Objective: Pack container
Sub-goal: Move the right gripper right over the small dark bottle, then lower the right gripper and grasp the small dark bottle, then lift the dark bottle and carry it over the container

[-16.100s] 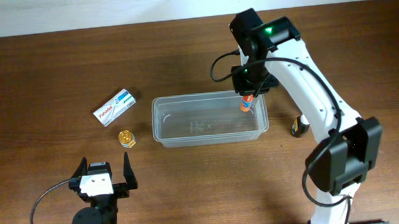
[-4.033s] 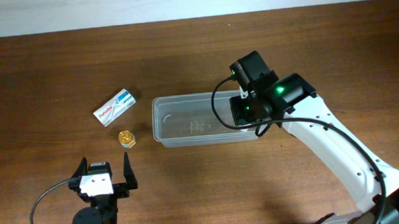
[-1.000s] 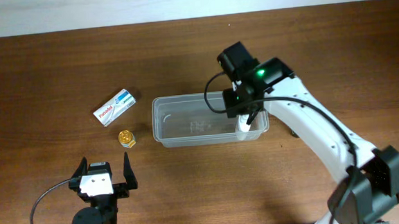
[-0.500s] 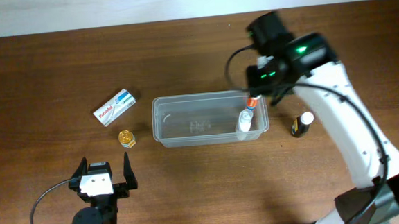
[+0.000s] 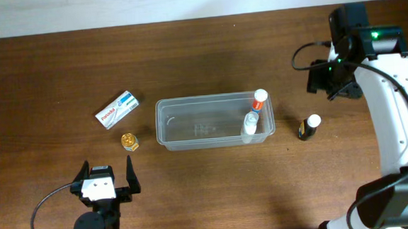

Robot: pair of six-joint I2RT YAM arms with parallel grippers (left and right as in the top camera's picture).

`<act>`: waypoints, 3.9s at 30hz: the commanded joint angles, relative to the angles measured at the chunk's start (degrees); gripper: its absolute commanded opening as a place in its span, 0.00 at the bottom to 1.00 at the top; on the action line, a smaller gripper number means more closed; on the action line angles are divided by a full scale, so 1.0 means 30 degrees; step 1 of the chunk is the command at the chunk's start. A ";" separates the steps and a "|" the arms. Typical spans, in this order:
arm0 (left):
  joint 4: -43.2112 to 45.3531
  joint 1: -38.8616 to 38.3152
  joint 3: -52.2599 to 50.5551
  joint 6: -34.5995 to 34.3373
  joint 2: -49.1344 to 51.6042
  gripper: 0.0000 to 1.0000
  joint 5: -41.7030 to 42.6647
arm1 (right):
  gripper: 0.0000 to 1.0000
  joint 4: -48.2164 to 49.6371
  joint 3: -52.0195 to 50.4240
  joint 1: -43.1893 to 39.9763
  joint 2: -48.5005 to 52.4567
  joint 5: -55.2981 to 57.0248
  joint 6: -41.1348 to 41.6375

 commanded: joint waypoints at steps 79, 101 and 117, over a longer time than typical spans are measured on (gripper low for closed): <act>0.0073 0.0095 -0.0168 0.0313 -0.0131 0.99 -0.0131 | 0.33 0.7832 -1.0083 -0.0073 -0.0160 -0.1581 -0.4036; 0.0073 0.0095 -0.0168 0.0313 -0.0131 0.99 -0.0131 | 0.15 0.5333 -0.6484 -0.0073 -0.0299 -0.1574 -0.3104; 0.0073 0.0095 -0.0168 0.0313 -0.0131 1.00 -0.0131 | 0.15 -0.3650 0.7847 0.2069 -0.0306 -0.2368 -0.1377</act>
